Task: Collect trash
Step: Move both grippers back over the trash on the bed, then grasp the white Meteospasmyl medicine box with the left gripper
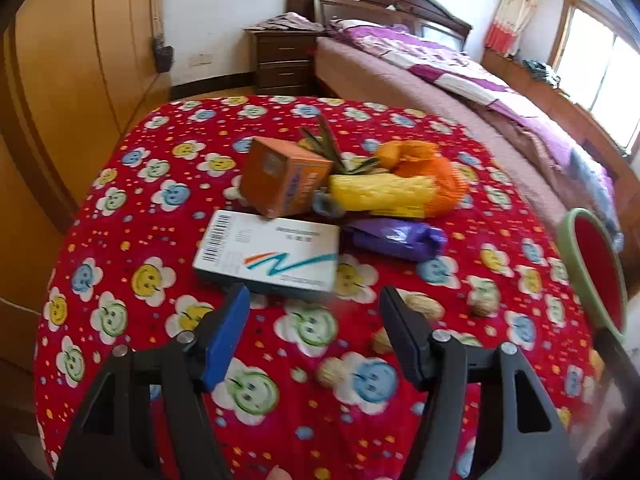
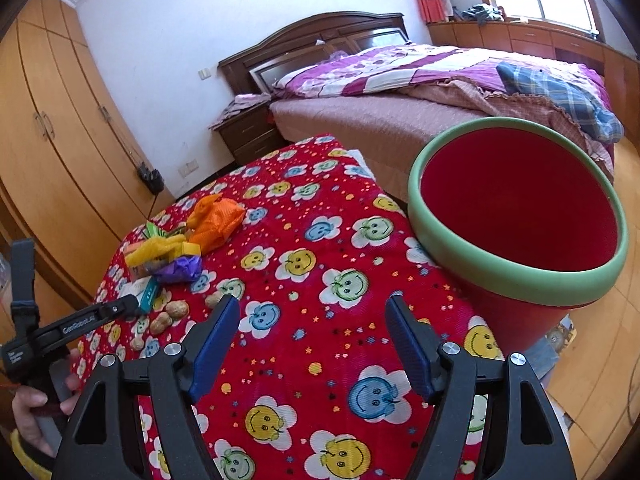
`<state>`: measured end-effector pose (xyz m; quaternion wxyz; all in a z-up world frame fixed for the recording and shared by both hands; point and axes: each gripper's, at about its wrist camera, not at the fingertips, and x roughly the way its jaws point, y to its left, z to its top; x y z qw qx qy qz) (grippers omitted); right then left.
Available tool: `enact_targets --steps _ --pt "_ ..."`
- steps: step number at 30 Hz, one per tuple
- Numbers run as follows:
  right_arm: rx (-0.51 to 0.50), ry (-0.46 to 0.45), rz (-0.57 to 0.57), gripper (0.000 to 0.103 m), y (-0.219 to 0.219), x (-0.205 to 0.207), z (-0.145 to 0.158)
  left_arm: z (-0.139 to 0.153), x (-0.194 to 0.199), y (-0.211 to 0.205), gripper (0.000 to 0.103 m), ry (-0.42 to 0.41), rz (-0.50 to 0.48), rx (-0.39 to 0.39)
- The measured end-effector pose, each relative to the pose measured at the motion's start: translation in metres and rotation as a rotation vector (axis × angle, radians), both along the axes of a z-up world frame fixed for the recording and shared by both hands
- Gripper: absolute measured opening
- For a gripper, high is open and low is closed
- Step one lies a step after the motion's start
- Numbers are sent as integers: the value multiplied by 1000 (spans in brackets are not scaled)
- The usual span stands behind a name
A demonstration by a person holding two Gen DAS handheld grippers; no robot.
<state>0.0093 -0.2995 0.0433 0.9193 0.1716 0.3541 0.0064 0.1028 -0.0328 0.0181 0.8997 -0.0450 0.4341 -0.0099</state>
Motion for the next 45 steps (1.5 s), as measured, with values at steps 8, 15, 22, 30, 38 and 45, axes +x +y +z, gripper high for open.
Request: enact_targets --steps 8,15,22,30,38,45 --pt "1 20 14 76 4 10 -7 -19 17 3 70 37 40 40" --pt "2 22 15 76 3 12 -10 -28 24 15 70 59 82 62" --pt "10 28 16 76 1 14 -13 -27 25 42 70 70 133 67" --pt "25 32 25 76 2 16 -16 -25 20 77 70 90 217 101" --pt "29 34 28 76 2 16 -16 -18 14 114 70 92 313 143" --pt "26 40 40 76 7 17 -17 1 17 123 70 40 312 88"
